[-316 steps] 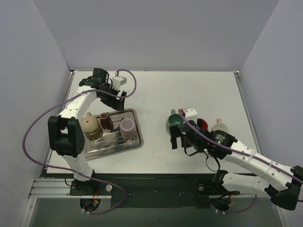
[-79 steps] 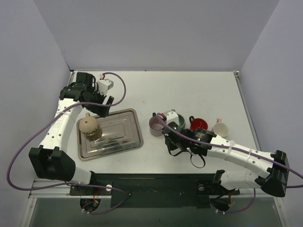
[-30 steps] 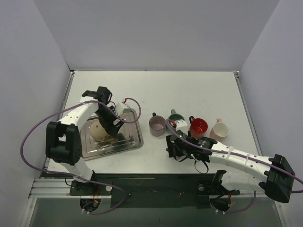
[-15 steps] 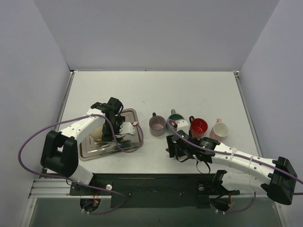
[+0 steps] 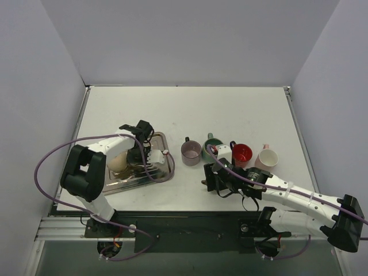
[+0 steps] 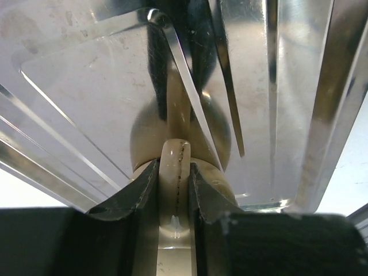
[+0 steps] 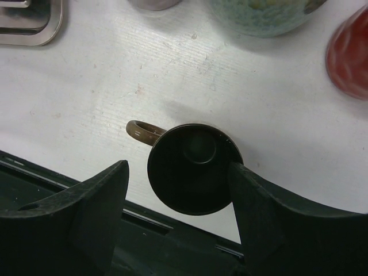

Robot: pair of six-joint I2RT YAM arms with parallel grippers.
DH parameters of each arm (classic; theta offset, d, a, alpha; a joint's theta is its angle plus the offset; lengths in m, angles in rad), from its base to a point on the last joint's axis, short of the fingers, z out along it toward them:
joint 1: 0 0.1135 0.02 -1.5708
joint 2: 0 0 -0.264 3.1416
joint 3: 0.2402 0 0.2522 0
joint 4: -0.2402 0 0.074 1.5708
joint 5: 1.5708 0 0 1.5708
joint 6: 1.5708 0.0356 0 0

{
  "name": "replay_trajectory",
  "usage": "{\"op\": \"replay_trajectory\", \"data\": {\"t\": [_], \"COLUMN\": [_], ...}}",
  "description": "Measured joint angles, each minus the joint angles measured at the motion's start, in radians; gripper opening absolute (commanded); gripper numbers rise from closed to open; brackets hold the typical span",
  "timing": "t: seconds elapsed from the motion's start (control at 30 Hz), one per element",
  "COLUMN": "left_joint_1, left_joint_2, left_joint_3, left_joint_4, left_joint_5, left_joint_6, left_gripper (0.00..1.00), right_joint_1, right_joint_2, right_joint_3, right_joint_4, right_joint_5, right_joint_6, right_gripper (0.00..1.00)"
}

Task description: Turn the mug right side up

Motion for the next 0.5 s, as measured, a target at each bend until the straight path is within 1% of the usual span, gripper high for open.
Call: {"op": "replay_trajectory", "data": {"t": [0.2, 0.3, 0.33, 0.37, 0.43, 0.5], "left_joint_1": [0.002, 0.016, 0.025, 0.039, 0.072, 0.098], "left_joint_2": [0.000, 0.000, 0.000, -0.001, -0.015, -0.047], "left_joint_3": [0.018, 0.121, 0.182, 0.253, 0.394, 0.514], "left_joint_4": [-0.018, -0.090, -0.124, -0.151, -0.179, -0.184], "left_joint_5": [0.017, 0.109, 0.156, 0.212, 0.326, 0.436], "left_joint_6": [-0.023, -0.101, -0.130, -0.171, -0.250, -0.338], "left_gripper": [0.00, 0.00, 0.00, 0.00, 0.00, 0.00], "right_joint_1": [0.000, 0.005, 0.007, 0.011, 0.016, 0.020], "right_joint_2": [-0.018, -0.021, -0.026, -0.036, -0.065, -0.093], "right_joint_3": [0.021, 0.041, 0.048, 0.058, 0.088, 0.136], "right_joint_4": [-0.011, -0.026, -0.034, -0.043, -0.066, -0.087], "right_joint_5": [-0.001, -0.001, -0.001, -0.001, 0.000, 0.005], "right_joint_6": [-0.005, -0.016, -0.022, -0.034, -0.055, -0.081], "right_gripper": [0.65, 0.65, 0.66, 0.70, 0.86, 0.86]}}
